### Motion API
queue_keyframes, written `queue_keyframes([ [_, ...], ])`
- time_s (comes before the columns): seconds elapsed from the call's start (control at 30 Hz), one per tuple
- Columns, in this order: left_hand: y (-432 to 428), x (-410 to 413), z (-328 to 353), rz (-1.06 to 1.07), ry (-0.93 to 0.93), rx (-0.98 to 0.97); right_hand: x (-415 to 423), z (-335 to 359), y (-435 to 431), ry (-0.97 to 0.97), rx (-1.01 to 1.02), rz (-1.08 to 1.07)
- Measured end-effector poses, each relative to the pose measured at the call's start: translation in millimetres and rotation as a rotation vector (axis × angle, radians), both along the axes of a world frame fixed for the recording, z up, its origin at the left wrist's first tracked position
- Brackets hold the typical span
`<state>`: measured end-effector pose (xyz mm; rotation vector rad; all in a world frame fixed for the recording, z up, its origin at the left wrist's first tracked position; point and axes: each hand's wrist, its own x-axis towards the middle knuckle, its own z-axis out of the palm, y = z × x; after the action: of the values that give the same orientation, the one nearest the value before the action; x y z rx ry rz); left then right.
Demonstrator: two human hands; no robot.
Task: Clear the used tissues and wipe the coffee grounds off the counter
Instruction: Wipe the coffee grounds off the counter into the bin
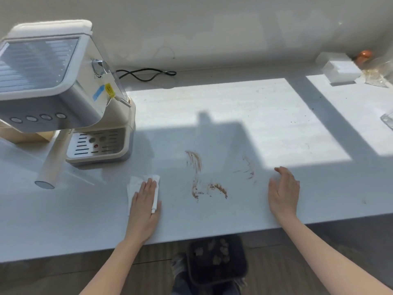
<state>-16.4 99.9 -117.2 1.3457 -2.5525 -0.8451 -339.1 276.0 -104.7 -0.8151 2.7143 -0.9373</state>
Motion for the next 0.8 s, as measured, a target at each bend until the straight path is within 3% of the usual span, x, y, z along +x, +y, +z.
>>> queue_keyframes([
  [0.13,11.8,-13.5,-7.0,0.04,-0.036,0.019,-23.3,-12.7,1.2,0.083,0.217,-0.036],
  [0.43,3.4,-84.4,-1.7,0.346,0.187,0.231,-21.9,-18.5,1.0,0.144,0.175,-0.041],
  [0.6,-30.2,-130.0,10.5,0.33,0.326,0.358,-22.2,-21.5,1.7,0.151,0.286,-0.013],
  [0.8,-71.2,-167.4,16.1,0.153,0.318,0.372,-22.7,-23.7,0.6,0.163,0.349,-0.016],
])
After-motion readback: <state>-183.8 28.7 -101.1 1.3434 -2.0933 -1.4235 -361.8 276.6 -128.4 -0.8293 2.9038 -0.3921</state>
